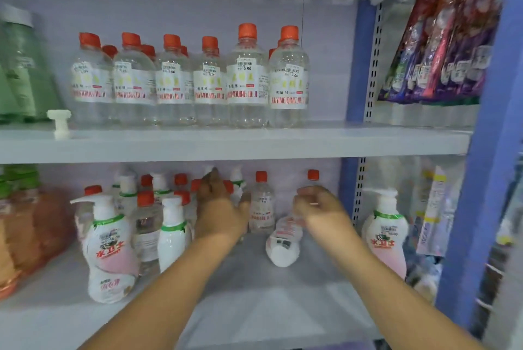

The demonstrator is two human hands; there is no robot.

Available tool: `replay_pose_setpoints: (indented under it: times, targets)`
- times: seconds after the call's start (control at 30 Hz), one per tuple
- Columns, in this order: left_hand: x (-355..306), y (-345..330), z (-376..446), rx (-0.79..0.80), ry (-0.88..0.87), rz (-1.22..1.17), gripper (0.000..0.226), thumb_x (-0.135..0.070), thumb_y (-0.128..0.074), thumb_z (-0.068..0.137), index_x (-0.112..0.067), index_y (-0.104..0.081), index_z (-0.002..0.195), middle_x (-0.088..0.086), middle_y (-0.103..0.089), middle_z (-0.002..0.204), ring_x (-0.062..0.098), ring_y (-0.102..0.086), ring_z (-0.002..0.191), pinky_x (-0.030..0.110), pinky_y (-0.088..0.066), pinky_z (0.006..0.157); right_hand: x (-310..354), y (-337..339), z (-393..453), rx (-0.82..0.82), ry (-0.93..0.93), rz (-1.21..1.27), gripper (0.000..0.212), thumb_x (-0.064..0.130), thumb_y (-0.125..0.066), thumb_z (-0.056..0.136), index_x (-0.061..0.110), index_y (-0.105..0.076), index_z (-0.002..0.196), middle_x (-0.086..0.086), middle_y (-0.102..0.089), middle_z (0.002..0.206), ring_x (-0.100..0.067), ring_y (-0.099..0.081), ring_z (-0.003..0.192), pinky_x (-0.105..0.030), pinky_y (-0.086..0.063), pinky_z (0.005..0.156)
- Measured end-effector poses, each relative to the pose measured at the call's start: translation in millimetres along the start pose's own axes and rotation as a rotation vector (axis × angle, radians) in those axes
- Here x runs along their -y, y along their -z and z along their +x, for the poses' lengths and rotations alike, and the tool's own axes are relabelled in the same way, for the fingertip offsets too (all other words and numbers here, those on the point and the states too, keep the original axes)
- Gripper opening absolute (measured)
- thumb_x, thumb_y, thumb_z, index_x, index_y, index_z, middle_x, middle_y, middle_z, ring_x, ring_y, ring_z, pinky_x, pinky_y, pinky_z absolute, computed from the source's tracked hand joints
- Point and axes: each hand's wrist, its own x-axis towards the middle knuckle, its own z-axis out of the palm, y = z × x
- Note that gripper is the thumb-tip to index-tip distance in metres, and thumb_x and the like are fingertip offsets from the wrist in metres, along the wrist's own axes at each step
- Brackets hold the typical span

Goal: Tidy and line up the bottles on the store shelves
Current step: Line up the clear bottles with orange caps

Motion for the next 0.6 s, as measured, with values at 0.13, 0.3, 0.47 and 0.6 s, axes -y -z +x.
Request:
replay_pose_setpoints:
  times: [0.13, 0.3, 0.47, 0.6]
  targets:
    - [23, -28, 46, 0.027, 0.158, 0.021, 0.084, -0.035, -0.068, 0.094, -0.002, -0.024, 0.157, 0.025, -0.037, 0.155, 0.039, -0.042, 0.140, 0.046, -0.041, 0.112, -46, -7, 96, -0.178, -0.125, -0.203, 0.064, 0.030, -0.068, 0.091, 0.009, -0.043, 0.146, -0.014, -0.046, 0.147, -0.031, -0.053, 0.129, -0.033, -0.046, 0.100]
    - [46, -67, 44, -0.047, 0.065, 0.139, 0.054, -0.035, -0.074, 0.087, 0.004, -0.057, 0.121, 0.025, -0.064, 0.115, 0.042, -0.062, 0.103, 0.050, -0.051, 0.091, -81, -16, 154, -0.169, -0.207, -0.337, 0.089, 0.039, -0.082, 0.079, 0.010, -0.035, 0.148, -0.015, -0.043, 0.146, -0.035, -0.054, 0.128, -0.041, -0.052, 0.101]
    - [61, -64, 27, 0.124, 0.000, -0.166, 0.066, -0.035, -0.080, 0.082, -0.018, -0.050, 0.138, 0.008, -0.061, 0.116, 0.003, -0.064, 0.063, 0.013, -0.053, 0.055, -101, -23, 159, -0.206, -0.153, -0.380, 0.073, 0.024, -0.076, 0.084, 0.016, -0.035, 0.144, -0.015, -0.050, 0.136, -0.036, -0.061, 0.113, -0.036, -0.055, 0.087]
    - [53, -42, -8, 0.114, 0.034, -0.256, 0.060, -0.038, -0.078, 0.080, -0.039, -0.048, 0.132, -0.009, -0.066, 0.113, 0.002, -0.067, 0.079, 0.011, -0.047, 0.055, -98, -16, 123, -0.217, -0.175, -0.252, 0.071, 0.024, -0.079, 0.075, 0.016, -0.040, 0.134, -0.014, -0.055, 0.130, -0.034, -0.062, 0.112, -0.040, -0.056, 0.093]
